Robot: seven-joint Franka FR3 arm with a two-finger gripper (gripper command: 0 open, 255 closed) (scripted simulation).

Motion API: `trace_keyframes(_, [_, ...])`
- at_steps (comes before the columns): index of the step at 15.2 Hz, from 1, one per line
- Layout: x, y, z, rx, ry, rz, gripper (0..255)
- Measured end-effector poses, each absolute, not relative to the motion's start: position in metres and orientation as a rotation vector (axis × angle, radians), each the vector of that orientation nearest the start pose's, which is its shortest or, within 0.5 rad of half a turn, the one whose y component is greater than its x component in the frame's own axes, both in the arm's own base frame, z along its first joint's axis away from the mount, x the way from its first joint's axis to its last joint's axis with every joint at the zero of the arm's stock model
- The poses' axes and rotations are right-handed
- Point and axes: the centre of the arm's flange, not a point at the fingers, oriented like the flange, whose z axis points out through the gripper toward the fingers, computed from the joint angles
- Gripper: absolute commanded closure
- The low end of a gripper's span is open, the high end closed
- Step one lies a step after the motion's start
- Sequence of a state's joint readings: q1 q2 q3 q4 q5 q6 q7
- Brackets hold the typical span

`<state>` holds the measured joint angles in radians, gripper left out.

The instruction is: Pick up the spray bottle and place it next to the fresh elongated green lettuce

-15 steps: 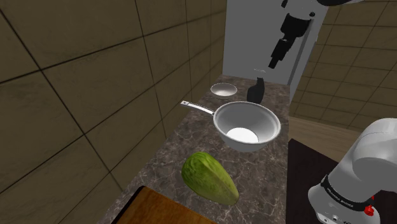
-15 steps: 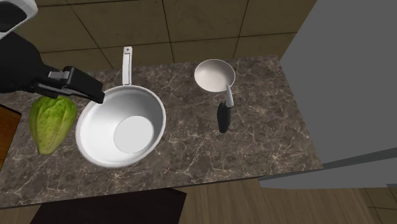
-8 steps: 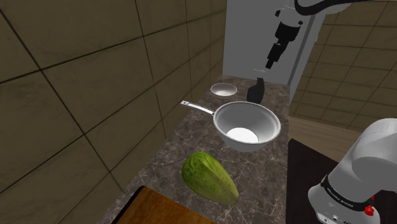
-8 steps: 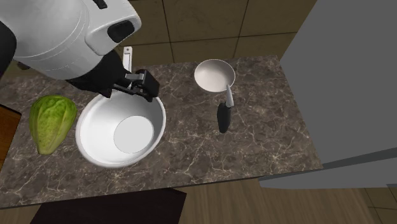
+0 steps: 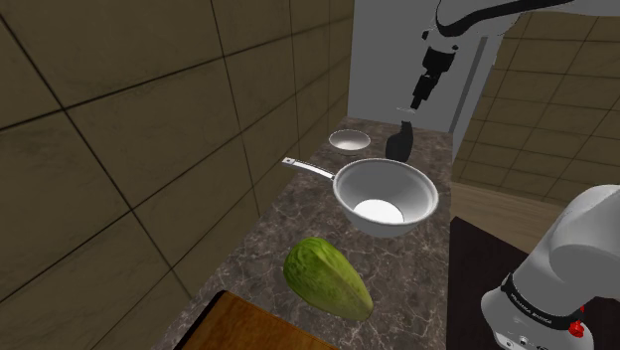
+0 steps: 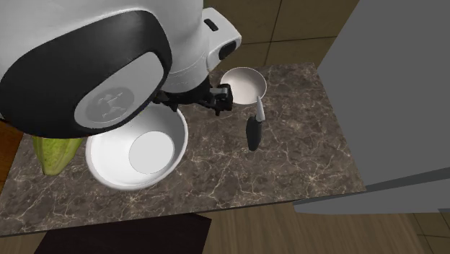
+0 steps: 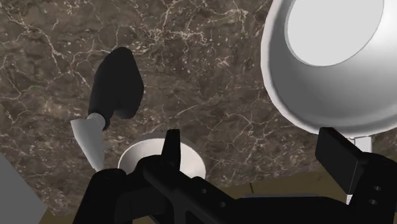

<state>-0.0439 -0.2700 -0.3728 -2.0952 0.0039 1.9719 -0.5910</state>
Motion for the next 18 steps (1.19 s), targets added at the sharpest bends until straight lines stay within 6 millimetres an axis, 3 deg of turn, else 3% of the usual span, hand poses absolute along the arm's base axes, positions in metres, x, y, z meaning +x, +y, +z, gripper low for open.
trace_keyframes(12, [0.523,-0.345,0.469,-3.072,-0.296,-0.189,0])
trace_keyframes(14, [0.533,-0.358,0.459,-3.068,-0.3,-0.181,0])
trace_keyframes(18, [0.539,-0.362,0.44,-3.067,-0.303,-0.179,0])
